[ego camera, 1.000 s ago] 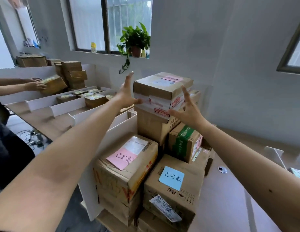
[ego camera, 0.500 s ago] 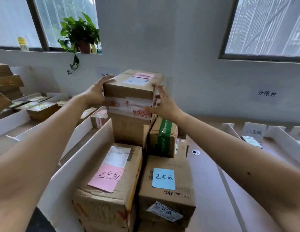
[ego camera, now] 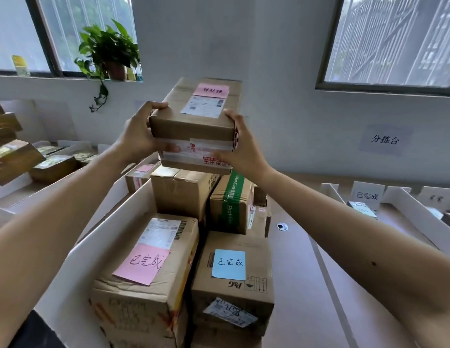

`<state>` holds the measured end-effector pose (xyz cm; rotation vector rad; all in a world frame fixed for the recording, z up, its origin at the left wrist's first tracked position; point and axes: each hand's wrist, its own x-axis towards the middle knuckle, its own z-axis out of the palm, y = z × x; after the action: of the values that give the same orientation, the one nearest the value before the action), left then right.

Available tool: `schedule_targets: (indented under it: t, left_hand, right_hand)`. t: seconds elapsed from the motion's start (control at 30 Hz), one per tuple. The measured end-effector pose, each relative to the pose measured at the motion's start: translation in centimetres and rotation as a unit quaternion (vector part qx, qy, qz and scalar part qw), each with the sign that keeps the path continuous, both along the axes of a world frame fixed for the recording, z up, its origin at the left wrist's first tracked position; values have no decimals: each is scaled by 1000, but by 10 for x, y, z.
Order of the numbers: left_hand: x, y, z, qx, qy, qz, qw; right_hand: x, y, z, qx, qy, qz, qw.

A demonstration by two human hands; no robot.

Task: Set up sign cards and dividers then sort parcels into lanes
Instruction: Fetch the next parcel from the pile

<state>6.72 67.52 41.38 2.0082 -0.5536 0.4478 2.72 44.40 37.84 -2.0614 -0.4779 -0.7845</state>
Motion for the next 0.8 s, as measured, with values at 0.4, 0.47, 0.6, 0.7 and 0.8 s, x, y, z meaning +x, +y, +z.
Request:
schedule_targets:
  t: [0.4, 0.47, 0.6, 0.7, 0.8]
  left_hand:
    - [-87, -132, -14, -34, -66, -61, 995]
    - [-102, -159, -19, -28, -64, -61, 996]
    - [-131, -212, -36, -21, -52, -70, 996]
    - [-156, -253, -49, -11, -57, -78, 995]
    - [-184, -292, -57, -23, -48, -94, 994]
  right_hand:
    - [-99, -123, -2, 12, -25, -50, 998]
    - [-122, -147, -4, 16, -27, -69, 997]
    - [-172, -196, -12, 39, 1, -101, 994]
    - [-205, -235, -24, 38, 19, -123, 992]
    - [-238, -271, -35, 51, 26, -146, 988]
